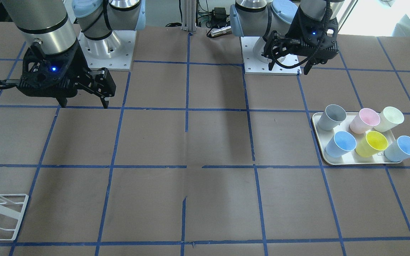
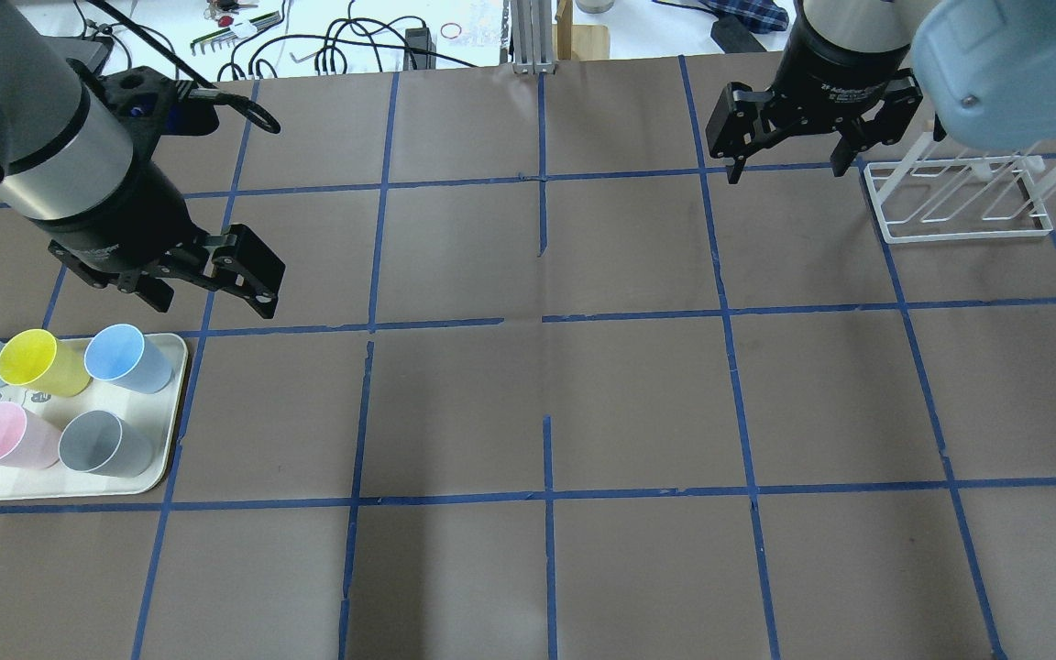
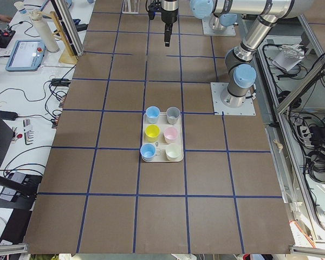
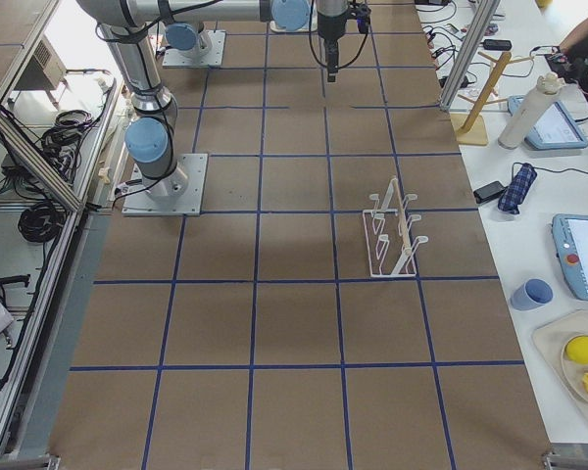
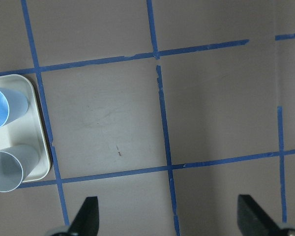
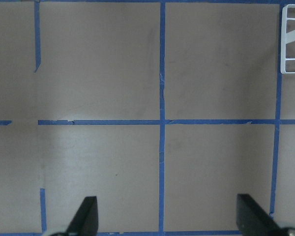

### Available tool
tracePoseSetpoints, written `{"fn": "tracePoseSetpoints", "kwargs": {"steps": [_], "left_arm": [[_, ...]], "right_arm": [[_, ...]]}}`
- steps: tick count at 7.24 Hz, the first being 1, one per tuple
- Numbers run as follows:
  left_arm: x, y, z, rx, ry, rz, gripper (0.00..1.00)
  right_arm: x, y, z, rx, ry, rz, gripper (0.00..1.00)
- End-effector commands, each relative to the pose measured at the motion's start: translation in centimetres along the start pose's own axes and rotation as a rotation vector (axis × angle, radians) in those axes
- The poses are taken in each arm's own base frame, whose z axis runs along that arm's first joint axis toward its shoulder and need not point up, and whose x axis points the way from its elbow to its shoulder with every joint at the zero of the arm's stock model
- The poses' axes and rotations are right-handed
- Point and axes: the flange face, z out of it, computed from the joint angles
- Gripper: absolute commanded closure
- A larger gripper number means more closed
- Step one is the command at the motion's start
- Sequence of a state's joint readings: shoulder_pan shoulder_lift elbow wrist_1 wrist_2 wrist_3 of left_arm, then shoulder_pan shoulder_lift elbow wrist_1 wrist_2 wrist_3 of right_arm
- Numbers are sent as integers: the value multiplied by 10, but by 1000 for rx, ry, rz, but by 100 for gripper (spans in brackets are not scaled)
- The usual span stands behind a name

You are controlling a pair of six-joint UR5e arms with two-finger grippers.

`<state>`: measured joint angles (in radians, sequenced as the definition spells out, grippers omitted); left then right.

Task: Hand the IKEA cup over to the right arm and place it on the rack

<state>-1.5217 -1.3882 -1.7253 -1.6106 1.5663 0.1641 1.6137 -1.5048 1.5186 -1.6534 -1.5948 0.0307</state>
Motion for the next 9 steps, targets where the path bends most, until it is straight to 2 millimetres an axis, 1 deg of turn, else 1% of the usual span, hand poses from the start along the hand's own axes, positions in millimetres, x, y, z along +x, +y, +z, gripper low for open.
{"fn": "tracePoseSetpoints", "kwargs": {"steps": [1, 2, 3, 4, 6, 7, 9], "left_arm": [[1, 4, -6, 12, 0, 0, 0], [0, 7, -14, 27, -14, 0, 0], [1, 7, -15, 28, -6, 0, 0], [1, 5, -11, 20, -2, 0, 0], [0, 8, -6, 14, -13, 6, 0], [-7, 1, -3, 7, -13, 3, 0], [-36, -2, -1, 5, -14, -61, 0]], "right_arm": [[0, 0, 0, 0, 1, 0, 0], [0, 0, 0, -1, 1, 0, 0], [-1, 0, 0, -1, 0, -2, 0], [0, 0, 0, -1, 1, 0, 0], [-1, 0, 0, -1, 0, -2, 0], [-1, 0, 0, 0, 0, -2, 0], [-1, 0, 0, -1, 0, -2, 0]]}}
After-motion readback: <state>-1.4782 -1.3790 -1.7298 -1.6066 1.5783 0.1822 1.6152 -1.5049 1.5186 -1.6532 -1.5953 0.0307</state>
